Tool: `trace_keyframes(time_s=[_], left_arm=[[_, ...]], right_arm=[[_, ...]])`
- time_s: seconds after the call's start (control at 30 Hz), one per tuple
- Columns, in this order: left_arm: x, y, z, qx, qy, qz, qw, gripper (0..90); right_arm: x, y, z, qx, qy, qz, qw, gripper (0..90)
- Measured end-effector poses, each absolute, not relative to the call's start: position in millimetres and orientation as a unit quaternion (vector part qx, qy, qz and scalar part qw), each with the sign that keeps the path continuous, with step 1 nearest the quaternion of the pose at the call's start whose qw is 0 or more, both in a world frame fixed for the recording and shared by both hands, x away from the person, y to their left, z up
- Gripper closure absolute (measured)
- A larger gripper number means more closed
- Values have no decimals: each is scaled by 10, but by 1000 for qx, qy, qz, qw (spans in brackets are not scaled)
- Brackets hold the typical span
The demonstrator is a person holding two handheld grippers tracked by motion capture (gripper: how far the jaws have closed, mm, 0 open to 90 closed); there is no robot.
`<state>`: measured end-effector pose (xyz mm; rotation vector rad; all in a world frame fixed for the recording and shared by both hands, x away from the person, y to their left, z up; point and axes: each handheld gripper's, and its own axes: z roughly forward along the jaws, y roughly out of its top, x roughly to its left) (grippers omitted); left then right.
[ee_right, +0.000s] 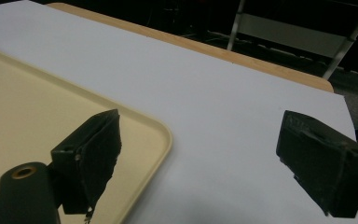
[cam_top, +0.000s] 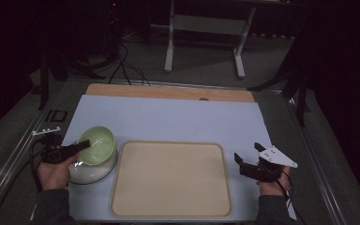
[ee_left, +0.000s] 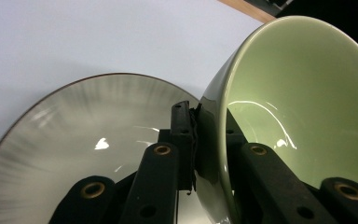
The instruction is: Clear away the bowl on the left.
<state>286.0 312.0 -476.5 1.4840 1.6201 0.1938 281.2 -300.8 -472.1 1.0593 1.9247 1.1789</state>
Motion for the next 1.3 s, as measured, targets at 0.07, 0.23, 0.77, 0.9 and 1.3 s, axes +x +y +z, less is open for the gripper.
trace_keyframes(time_s=[0.07, 0.23, 0.77, 0.9, 1.3], left_arm=[[2858, 3100, -4751, 601, 654, 80, 453, 828], [2857, 3015, -4699, 607, 645, 79, 457, 828], [2895, 2715, -4661, 630, 623, 70, 459, 828], [2895, 2673, -4651, 629, 621, 70, 462, 828], [2901, 2508, -4624, 639, 608, 69, 466, 828]], right_arm=[[2812, -3008, -4721, 403, 732, 448, 318, 133], [2812, -3009, -4721, 402, 732, 449, 318, 133], [2813, -3008, -4723, 403, 732, 448, 318, 134], [2813, -3007, -4723, 403, 732, 448, 318, 133], [2813, -3004, -4724, 402, 733, 447, 317, 134]])
